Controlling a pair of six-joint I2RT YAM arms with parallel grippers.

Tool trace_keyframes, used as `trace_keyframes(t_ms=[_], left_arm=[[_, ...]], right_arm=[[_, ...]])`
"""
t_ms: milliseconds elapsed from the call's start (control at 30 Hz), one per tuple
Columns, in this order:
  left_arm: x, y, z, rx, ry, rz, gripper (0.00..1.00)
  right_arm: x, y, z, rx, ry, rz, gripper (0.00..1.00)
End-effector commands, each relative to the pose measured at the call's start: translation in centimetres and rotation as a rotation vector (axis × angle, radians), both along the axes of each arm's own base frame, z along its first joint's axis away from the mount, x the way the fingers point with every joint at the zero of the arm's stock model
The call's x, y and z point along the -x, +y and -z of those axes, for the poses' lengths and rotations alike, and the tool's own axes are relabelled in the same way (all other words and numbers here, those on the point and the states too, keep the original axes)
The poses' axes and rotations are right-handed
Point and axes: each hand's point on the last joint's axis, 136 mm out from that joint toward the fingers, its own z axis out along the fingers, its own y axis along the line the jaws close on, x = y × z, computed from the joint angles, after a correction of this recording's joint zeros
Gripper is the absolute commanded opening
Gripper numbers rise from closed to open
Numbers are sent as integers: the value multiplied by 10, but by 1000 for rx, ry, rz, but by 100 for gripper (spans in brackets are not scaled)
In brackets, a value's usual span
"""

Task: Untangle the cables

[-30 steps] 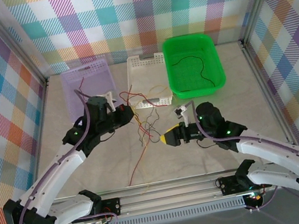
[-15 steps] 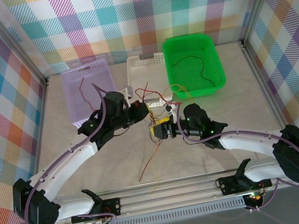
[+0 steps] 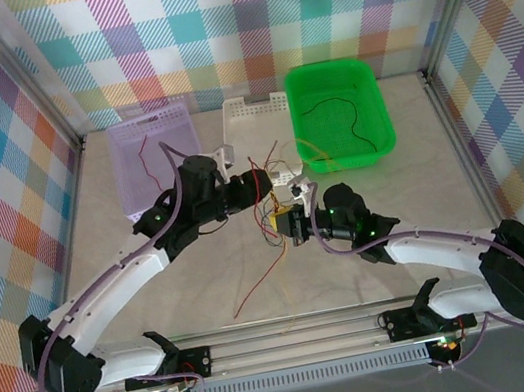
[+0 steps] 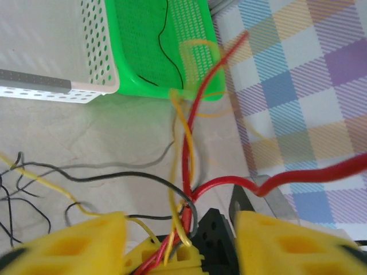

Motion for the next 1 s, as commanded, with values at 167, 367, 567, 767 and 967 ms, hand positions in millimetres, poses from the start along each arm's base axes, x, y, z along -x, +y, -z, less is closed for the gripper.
trace_keyframes(t_ms=[167,367,567,767,967], left_arm=[[17,19,-31,53,-52,-35,83],[17,23,-49,76,-88,-53,89],[8,24,-44,0,-91,-70,89],[-3,26,-37,-74,-101,-95,82],[-6,24,-23,-116,-89,-88,69]], right_arm=[[27,3,-10,-20,-12,-130,0],[39,7,-8,-18,22,-198,0],[51,11,-10,-12,31,-258,0],[60,17,-10,1,39,-307,0],[65,18,-14,-5,38,-326,0]])
